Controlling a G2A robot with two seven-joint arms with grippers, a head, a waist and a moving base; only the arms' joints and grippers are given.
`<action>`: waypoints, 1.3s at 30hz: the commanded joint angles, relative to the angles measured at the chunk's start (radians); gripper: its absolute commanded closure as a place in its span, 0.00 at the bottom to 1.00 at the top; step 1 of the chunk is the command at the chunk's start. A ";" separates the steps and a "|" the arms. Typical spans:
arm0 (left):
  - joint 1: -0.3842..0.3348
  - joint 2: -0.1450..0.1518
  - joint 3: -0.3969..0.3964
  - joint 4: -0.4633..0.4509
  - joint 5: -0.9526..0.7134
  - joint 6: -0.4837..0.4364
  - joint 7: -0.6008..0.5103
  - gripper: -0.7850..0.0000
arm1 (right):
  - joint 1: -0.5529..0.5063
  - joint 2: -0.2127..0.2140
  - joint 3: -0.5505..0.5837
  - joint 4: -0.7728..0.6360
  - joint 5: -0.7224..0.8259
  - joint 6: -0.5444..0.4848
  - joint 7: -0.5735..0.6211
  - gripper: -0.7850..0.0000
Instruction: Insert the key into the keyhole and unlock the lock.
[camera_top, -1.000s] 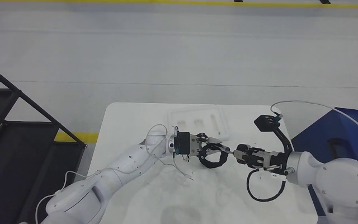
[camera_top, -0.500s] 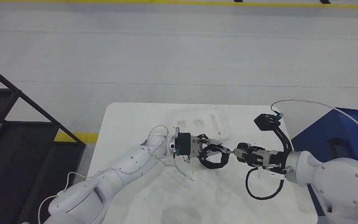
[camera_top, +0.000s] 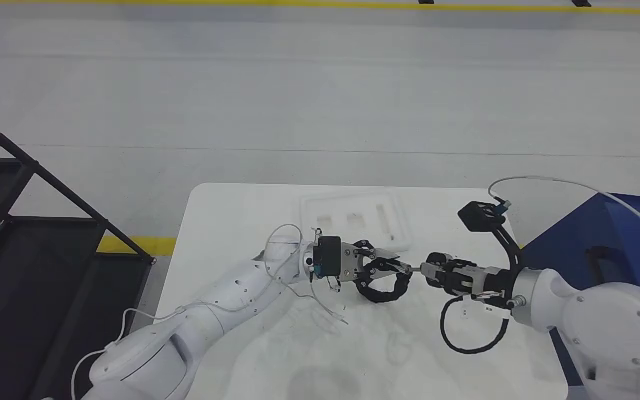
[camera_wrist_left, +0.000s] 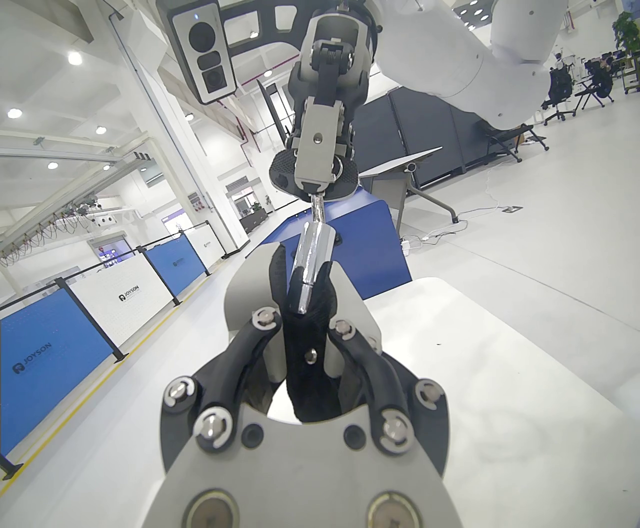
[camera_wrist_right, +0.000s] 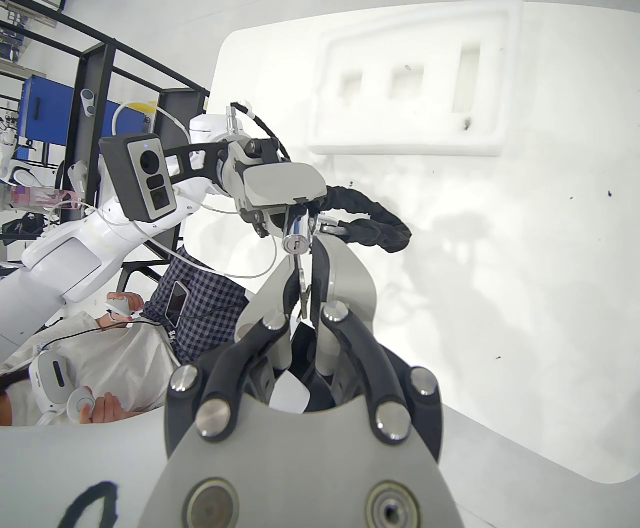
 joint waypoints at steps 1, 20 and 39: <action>0.002 -0.002 -0.002 0.001 -0.007 -0.008 0.003 1.00 | -0.001 0.001 0.000 0.000 0.003 -0.001 -0.004 1.00; 0.012 -0.013 -0.028 0.019 -0.011 -0.017 0.026 1.00 | -0.001 0.004 -0.017 0.014 0.052 0.048 -0.035 1.00; 0.022 -0.019 -0.036 0.016 -0.044 -0.023 0.020 1.00 | 0.038 0.007 -0.061 0.051 0.081 0.084 -0.050 1.00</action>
